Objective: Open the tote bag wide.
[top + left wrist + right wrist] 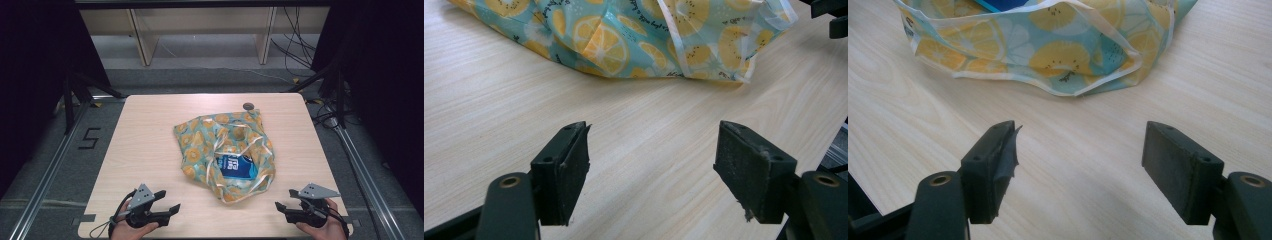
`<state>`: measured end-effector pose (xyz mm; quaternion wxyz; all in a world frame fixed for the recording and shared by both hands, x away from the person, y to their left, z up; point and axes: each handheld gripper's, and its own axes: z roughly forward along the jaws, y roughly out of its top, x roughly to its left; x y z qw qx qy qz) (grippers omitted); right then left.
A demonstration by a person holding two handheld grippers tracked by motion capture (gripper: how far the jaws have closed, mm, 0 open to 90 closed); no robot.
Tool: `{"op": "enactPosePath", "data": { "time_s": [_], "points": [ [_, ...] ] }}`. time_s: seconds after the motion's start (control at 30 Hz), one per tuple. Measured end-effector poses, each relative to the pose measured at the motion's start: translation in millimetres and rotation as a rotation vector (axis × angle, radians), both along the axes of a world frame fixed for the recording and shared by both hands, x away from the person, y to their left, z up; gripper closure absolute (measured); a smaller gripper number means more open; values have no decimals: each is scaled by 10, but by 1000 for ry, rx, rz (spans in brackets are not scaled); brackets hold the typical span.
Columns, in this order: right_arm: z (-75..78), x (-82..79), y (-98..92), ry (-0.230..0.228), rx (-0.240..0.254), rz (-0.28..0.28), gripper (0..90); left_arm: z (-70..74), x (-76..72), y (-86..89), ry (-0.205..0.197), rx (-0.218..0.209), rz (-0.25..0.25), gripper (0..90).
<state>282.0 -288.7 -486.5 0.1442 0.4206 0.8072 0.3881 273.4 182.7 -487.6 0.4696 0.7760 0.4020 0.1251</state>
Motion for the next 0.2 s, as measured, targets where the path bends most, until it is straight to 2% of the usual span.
{"op": "enactPosePath", "data": {
  "time_s": [0.03, 0.07, 0.13, 0.17, 0.2],
  "points": [
    [1, 8, -10, 0, -4, 10, 311, -1, 2, 7, 0, 10, -2, 289],
    [7, 2, -6, 12, -5, 8, 311, -6, 5, 6, 2, 3, -5, 289],
    [1, -18, 18, 20, 10, -26, 310, -10, 7, 5, 3, -2, -2, 289],
    [4, 4, -6, 6, -10, -4, 310, -12, 8, 7, 4, -2, -2, 288],
    [8, -1, -7, 4, -17, -11, 310, -9, 11, 17, 3, 10, -5, 288]
  ]
}}
